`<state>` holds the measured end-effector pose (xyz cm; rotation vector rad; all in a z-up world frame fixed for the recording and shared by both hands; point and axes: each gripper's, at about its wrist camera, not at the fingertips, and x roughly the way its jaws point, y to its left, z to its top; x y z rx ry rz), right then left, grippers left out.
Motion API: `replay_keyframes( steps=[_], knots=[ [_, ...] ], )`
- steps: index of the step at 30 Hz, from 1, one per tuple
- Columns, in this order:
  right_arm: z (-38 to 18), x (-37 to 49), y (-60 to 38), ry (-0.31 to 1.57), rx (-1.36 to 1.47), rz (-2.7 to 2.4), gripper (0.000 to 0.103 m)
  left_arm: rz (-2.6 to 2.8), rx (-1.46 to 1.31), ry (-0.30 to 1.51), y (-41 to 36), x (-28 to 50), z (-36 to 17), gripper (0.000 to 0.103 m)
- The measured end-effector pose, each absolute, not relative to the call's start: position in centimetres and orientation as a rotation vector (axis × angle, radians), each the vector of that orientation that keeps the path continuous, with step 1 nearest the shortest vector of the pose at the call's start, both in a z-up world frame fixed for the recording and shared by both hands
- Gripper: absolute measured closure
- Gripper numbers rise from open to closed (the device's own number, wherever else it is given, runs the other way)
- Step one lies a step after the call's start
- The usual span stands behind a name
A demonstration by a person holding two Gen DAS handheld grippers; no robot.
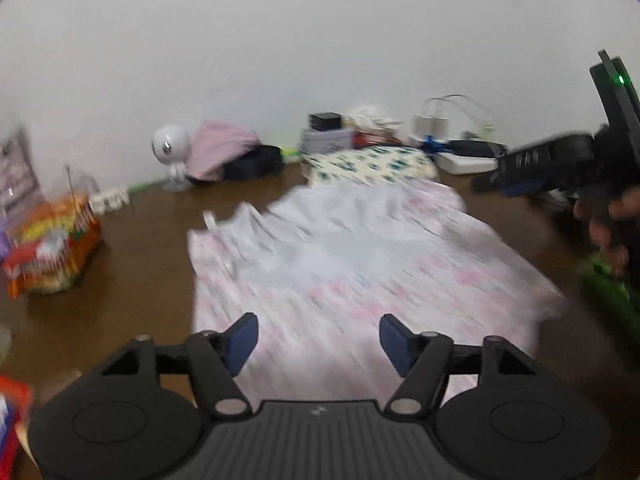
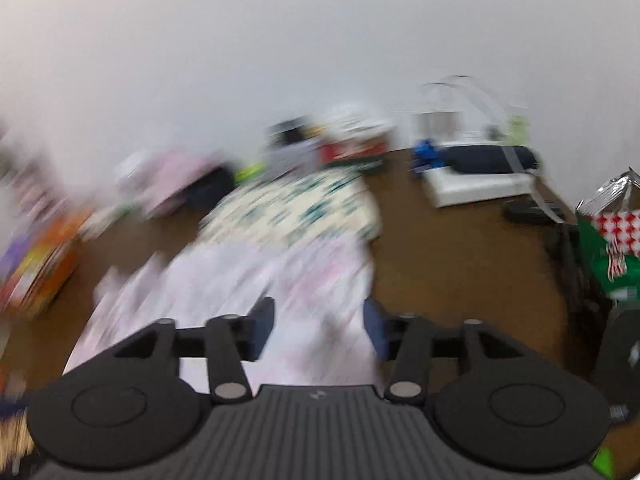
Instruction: Fold clothes
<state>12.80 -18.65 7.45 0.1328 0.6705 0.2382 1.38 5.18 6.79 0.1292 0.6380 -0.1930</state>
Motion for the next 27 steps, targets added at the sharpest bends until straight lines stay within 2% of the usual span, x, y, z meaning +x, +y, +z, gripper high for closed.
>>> replay_keyframes(
  steps=[3,5,11,16,18,23,27],
  knots=[
    [5.9,7.4,-16.9,0.755,-0.004,0.495,0.051,-0.217,0.164,0.658,4.2,-3.3,5.7,0.036],
    [4.6,6.7,-15.9,0.810,-0.024,0.539,0.051,-0.191,0.147,0.668,3.9,-5.5,5.0,0.036],
    [2.2,9.8,-13.3,0.844,-0.109,0.410,0.058,-0.140,0.141,0.749,2.5,-9.2,2.1,0.036],
    [1.1,9.4,-13.7,0.803,-0.156,0.367,0.053,-0.124,0.193,0.735,3.2,-8.3,1.6,0.043],
    [1.0,9.2,-15.1,0.801,-0.145,0.325,0.052,-0.112,0.282,0.710,4.3,-7.0,1.2,0.043],
    [0.9,6.1,-17.7,0.796,-0.100,0.223,0.051,-0.012,0.569,0.670,7.3,-1.6,1.6,0.052],
    [1.0,2.7,-18.1,0.803,-0.122,0.226,0.051,-0.096,0.522,0.655,9.1,-0.2,4.1,0.051]
  ],
)
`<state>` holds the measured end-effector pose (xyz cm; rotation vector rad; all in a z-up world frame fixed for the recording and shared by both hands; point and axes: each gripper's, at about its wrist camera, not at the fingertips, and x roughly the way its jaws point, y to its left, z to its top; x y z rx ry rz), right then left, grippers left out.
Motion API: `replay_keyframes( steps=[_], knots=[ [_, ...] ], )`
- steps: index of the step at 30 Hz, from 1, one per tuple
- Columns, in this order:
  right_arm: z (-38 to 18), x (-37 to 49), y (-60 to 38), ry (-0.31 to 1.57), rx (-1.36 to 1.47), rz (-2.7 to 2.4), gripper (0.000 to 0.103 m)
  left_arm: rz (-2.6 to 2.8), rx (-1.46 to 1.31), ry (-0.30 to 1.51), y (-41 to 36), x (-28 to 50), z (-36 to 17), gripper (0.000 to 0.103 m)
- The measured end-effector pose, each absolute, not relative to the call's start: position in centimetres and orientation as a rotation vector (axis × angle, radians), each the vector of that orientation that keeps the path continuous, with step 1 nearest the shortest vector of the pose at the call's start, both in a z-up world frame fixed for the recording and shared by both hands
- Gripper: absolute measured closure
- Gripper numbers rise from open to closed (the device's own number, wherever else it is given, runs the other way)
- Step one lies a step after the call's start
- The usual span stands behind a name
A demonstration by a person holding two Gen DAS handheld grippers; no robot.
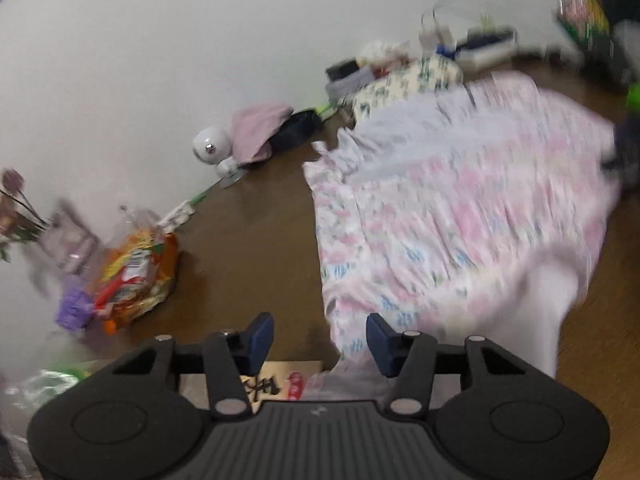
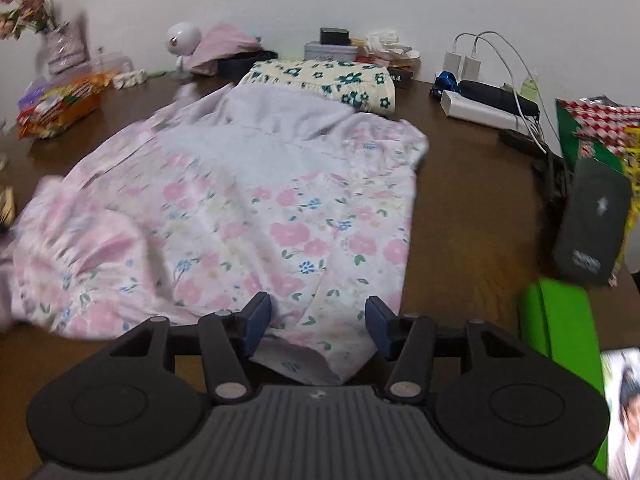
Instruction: Fold clothes
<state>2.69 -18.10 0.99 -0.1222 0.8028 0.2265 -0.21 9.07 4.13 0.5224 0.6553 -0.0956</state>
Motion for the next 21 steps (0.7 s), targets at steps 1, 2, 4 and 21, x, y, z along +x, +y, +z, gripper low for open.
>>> replay_keyframes(
  steps=[1,2,4,21],
  knots=[
    [1.1,1.9,-18.1,0.813,-0.135,0.236,0.051,-0.140,0.477,0.660,9.8,-0.1,4.9,0.051],
    [1.3,1.2,-18.1,0.835,-0.140,0.265,0.050,-0.181,0.433,0.662,10.6,-0.1,5.6,0.051],
    [1.8,0.3,-18.0,0.890,-0.130,0.344,0.049,-0.305,0.384,0.665,12.0,0.3,6.5,0.034],
    [3.2,6.9,-16.8,0.819,-0.127,0.458,0.037,-0.551,0.316,0.671,12.8,-1.1,7.0,0.101]
  ],
)
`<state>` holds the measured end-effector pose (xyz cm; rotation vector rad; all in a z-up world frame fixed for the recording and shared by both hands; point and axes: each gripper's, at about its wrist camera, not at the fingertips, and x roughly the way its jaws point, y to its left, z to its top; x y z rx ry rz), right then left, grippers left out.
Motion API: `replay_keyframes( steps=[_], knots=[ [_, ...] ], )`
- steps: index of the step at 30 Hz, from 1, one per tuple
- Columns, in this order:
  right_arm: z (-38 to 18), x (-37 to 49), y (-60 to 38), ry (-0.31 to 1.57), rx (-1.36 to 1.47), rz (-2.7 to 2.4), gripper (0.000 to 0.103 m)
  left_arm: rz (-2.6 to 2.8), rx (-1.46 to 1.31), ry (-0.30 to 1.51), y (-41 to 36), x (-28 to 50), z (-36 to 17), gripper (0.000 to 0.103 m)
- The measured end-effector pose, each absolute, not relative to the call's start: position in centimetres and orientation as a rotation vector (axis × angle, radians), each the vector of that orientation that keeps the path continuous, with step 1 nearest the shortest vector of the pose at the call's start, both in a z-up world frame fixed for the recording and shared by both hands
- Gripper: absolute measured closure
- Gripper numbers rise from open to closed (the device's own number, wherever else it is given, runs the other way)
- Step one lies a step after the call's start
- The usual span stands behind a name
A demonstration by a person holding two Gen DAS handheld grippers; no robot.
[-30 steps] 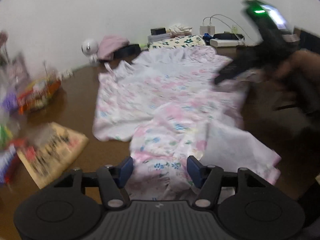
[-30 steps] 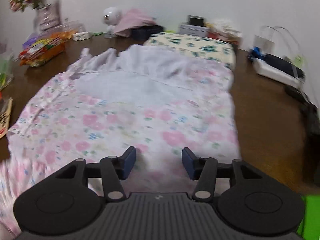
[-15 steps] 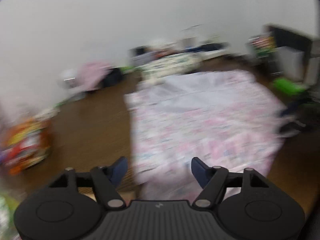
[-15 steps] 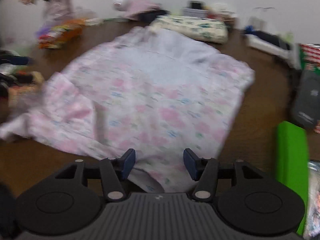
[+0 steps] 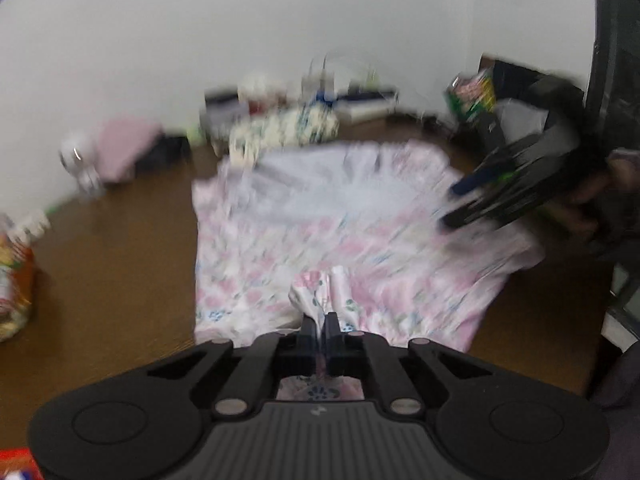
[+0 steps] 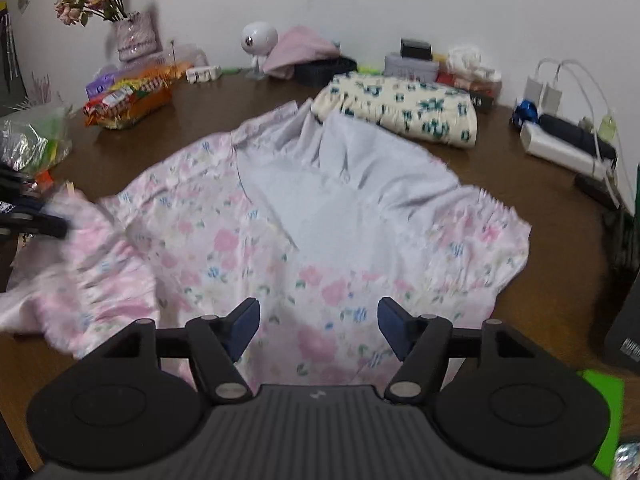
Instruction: Fold clothes
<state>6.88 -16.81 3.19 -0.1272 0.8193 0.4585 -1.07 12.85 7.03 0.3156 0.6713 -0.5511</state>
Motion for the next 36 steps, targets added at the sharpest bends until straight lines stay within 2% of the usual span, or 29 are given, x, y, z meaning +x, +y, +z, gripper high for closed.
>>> replay_keyframes(
  steps=[3,5,7,8,10,11,14,16,17,19,22,23,27,30,33,36],
  knots=[
    [3.1,7.4,-17.0,0.818,-0.119,0.439,0.037,-0.409,0.323,0.612,10.3,-7.4,7.1,0.101],
    [3.6,8.0,-16.9,0.808,-0.121,0.447,0.037,-0.414,0.246,0.657,9.1,-10.4,6.0,0.098],
    [4.3,8.6,-15.9,0.794,-0.159,0.460,0.036,-0.499,0.152,0.665,8.8,-12.6,5.3,0.083],
    [4.6,8.9,-15.0,0.788,-0.189,0.474,0.033,-0.512,0.133,0.645,8.8,-13.6,5.4,0.079],
    [4.8,9.7,-12.7,0.787,-0.260,0.555,0.031,-0.471,0.084,0.631,9.3,-14.6,5.1,0.041],
    [4.5,10.1,-11.4,0.789,-0.283,0.596,0.031,-0.445,0.060,0.652,9.6,-14.6,4.6,0.038],
    [3.2,11.6,-7.6,0.805,-0.348,0.677,0.037,-0.360,0.058,0.744,10.0,-14.0,2.8,0.046],
    [2.0,12.6,-5.7,0.796,-0.394,0.659,0.040,-0.343,0.055,0.776,10.3,-13.6,1.9,0.071],
    [1.8,13.0,-5.6,0.772,-0.390,0.622,0.042,-0.342,0.066,0.777,10.5,-13.3,1.9,0.091],
    [1.6,13.9,-5.9,0.760,-0.365,0.546,0.043,-0.341,0.093,0.778,10.9,-12.7,2.0,0.095],
    [1.5,14.7,-7.9,0.788,-0.288,0.418,0.043,-0.282,0.291,0.745,11.2,-10.6,3.3,0.097],
    [1.6,14.4,-8.5,0.788,-0.296,0.374,0.046,-0.253,0.360,0.726,11.4,-9.7,3.7,0.097],
    [1.8,11.2,-10.2,0.786,-0.395,0.267,0.051,-0.091,0.657,0.566,12.0,-6.3,6.3,0.098],
    [1.8,8.2,-11.2,0.788,-0.481,0.214,0.052,-0.059,0.754,0.453,11.1,-5.7,8.0,0.096],
    [1.6,5.5,-13.1,0.799,-0.493,0.132,0.055,-0.045,0.802,0.355,10.3,-6.1,8.1,0.090],
    [1.5,3.0,-14.3,0.804,-0.511,0.079,0.060,-0.157,0.766,0.455,10.9,-6.1,5.7,0.090]
  ],
)
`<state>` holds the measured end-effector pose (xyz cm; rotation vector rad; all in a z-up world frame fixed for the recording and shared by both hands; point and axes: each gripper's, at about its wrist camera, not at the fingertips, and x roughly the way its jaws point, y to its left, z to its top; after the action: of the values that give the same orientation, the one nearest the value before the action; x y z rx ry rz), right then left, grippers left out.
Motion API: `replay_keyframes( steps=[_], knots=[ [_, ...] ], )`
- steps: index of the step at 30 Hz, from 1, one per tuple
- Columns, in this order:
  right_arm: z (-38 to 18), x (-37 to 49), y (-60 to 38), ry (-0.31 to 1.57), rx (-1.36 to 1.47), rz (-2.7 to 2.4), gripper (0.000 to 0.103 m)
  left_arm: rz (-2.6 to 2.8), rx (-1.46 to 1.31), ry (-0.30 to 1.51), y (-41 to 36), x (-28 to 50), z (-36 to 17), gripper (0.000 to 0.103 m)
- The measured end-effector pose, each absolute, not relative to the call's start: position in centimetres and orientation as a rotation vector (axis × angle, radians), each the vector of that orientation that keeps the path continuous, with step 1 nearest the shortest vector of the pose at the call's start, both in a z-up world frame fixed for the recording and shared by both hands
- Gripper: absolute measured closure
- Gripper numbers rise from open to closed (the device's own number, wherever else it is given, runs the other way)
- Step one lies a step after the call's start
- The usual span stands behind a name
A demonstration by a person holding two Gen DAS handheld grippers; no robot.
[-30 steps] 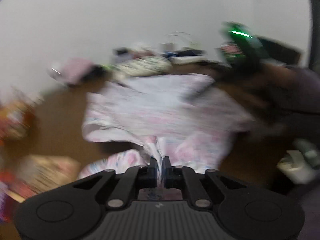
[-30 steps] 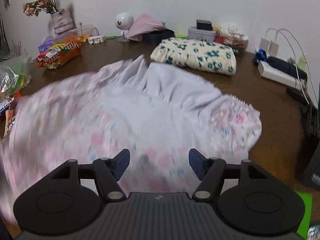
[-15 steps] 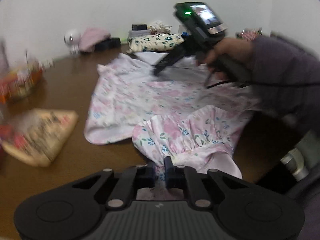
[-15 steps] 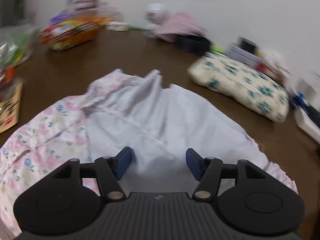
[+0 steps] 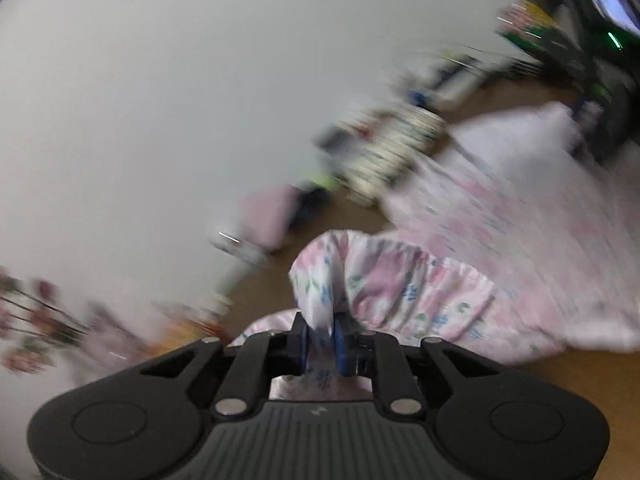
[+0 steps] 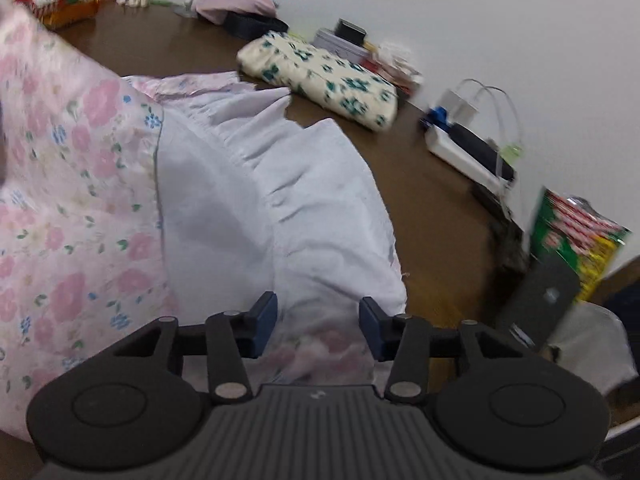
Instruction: Fold clothes
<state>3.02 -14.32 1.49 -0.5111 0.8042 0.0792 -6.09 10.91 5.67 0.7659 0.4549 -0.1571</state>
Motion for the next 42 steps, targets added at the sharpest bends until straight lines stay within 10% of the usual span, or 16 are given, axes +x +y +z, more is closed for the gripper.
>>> replay_keyframes(
  steps=[12,17,19,20,35,42],
  knots=[
    [7.8,4.1,-15.0,0.698,-0.287,0.513,0.056,-0.367,0.503,0.462,12.7,-9.9,5.2,0.025],
    [7.3,11.1,-5.4,0.739,-0.337,0.773,0.057,-0.342,0.543,0.490,8.2,-5.4,3.6,0.041],
    [5.4,12.9,-1.1,0.791,-0.444,0.830,0.064,-0.299,0.540,0.547,8.5,-4.7,2.8,0.092],
    [4.4,13.4,0.2,0.819,-0.482,0.810,0.075,-0.286,0.513,0.563,9.1,-5.3,2.6,0.096],
    [3.1,18.4,-5.2,0.777,-0.310,0.240,0.082,-0.013,0.011,0.592,17.5,-12.8,4.7,0.089],
    [8.7,9.9,-7.9,0.692,-0.211,0.544,0.070,-0.040,0.138,0.563,16.1,-7.1,5.5,0.050]
  ],
)
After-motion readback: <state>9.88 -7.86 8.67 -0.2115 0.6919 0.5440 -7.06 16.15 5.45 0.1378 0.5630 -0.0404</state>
